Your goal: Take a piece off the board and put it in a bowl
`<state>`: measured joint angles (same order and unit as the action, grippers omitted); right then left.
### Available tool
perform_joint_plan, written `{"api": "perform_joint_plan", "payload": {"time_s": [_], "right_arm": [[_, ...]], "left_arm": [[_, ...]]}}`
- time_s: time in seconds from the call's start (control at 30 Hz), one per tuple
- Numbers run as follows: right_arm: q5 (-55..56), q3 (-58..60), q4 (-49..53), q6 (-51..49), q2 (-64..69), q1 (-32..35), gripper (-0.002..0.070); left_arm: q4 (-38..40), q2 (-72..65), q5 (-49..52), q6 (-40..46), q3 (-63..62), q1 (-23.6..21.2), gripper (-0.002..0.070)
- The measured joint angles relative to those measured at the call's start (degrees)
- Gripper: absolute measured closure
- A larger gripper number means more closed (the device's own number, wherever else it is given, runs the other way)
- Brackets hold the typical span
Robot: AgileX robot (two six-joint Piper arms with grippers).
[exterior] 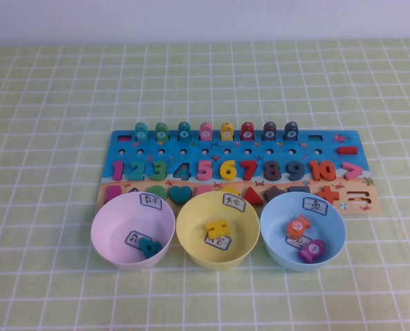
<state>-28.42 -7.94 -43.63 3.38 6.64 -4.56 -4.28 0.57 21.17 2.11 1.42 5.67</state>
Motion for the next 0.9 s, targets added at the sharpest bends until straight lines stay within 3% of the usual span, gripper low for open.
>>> {"api": "perform_joint_plan", "payload": {"time_s": [0.27,0.37,0.9], "right_arm": [[-29.6,-30.6,30.1,0.5,29.2,0.0,0.0695],[-39.4,-40.6,36.6,0.8,39.9,0.0,0.0695],[-42.6,-76.1,35.3,10.0,79.0,-0.6,0.0695]], "left_arm": [[0.0,0.0,0.0,0.0,0.0,0.0,0.0678],[0.0,0.0,0.0,0.0,0.0,0.0,0.0678],[0.0,0.0,0.0,0.0,0.0,0.0,0.0678]]}}
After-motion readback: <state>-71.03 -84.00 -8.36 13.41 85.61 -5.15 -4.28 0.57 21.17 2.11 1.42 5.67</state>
